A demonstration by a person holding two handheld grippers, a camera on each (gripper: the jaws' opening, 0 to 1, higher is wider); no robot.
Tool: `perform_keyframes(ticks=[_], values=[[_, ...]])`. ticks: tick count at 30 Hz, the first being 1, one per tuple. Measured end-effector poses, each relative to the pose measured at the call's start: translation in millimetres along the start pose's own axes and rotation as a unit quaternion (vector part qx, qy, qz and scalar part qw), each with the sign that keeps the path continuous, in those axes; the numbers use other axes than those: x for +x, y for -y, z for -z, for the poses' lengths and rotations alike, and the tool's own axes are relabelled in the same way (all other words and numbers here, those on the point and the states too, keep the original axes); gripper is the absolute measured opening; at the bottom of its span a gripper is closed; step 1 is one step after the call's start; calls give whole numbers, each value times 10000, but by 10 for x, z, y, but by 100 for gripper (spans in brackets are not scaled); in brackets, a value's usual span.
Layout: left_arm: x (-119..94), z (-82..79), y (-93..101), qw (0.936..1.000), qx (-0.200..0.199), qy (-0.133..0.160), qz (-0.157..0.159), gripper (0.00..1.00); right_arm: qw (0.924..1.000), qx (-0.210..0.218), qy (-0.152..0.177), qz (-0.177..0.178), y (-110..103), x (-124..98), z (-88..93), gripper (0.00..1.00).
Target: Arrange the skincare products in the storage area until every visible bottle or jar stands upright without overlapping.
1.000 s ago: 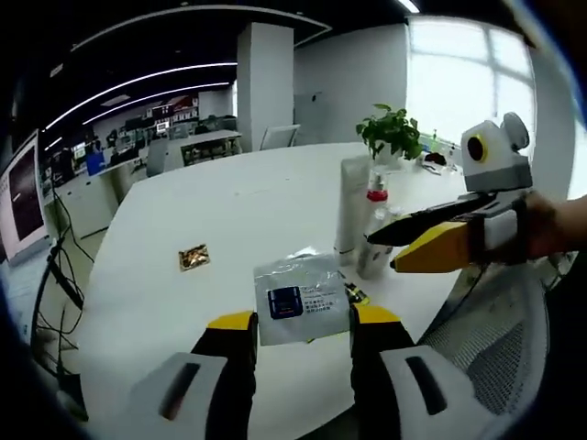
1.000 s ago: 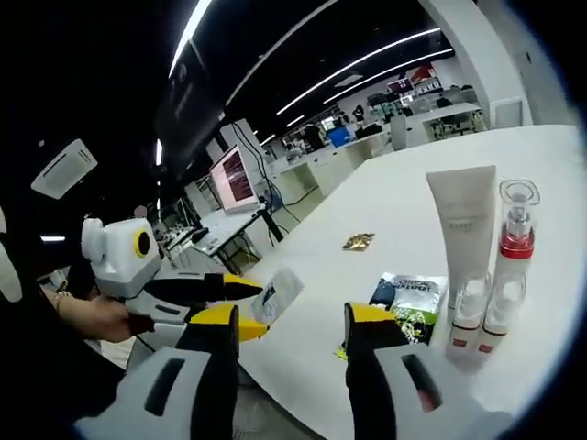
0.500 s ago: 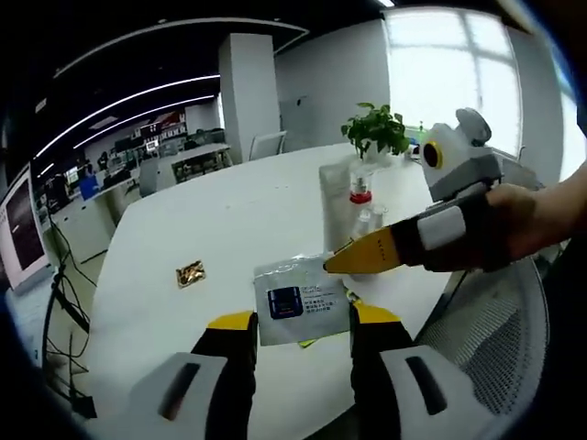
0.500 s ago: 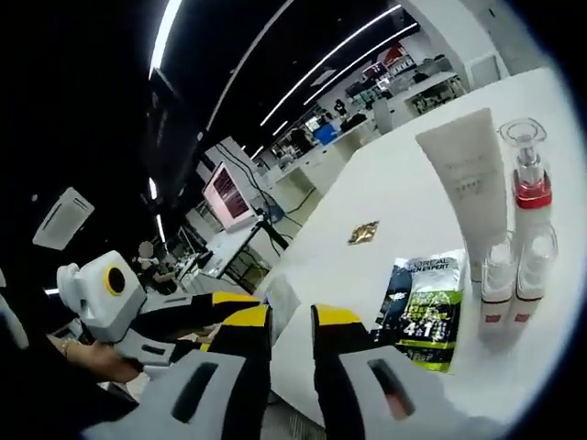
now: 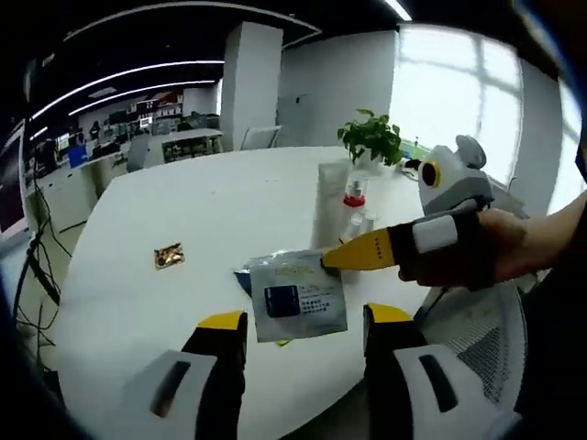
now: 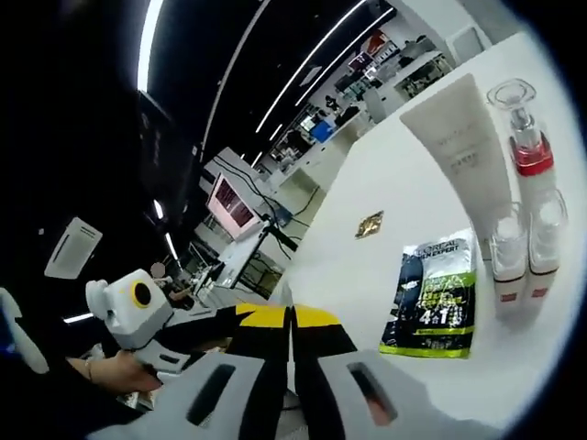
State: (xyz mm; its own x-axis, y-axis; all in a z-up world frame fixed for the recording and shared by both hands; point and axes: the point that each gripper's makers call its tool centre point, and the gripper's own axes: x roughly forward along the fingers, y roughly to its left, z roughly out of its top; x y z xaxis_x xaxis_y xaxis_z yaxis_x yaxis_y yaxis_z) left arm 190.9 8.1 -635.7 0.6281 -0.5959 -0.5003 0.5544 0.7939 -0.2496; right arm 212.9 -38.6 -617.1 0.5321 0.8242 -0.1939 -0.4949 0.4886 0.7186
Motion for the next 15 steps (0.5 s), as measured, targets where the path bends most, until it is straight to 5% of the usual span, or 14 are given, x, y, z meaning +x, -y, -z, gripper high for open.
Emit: perform_keyframes(ticks=[2,3,8,15], values=[[-16,-31,-15,9984,-460,118,300,46,10000,65,-19,-70,-43,10,5,1],[-45,25,-75,9968,-653,-97,440,44,9999,56,-41,-107,-54,20,4,1],[-96,78,-140,9851,-1270,-172,1147,33,9997,21,-128,-196,-105,72,14,1],[-67,128,-272,9812,-1565,-106,1123,11,9996,-67,-249,-153,-105,172,40,1]])
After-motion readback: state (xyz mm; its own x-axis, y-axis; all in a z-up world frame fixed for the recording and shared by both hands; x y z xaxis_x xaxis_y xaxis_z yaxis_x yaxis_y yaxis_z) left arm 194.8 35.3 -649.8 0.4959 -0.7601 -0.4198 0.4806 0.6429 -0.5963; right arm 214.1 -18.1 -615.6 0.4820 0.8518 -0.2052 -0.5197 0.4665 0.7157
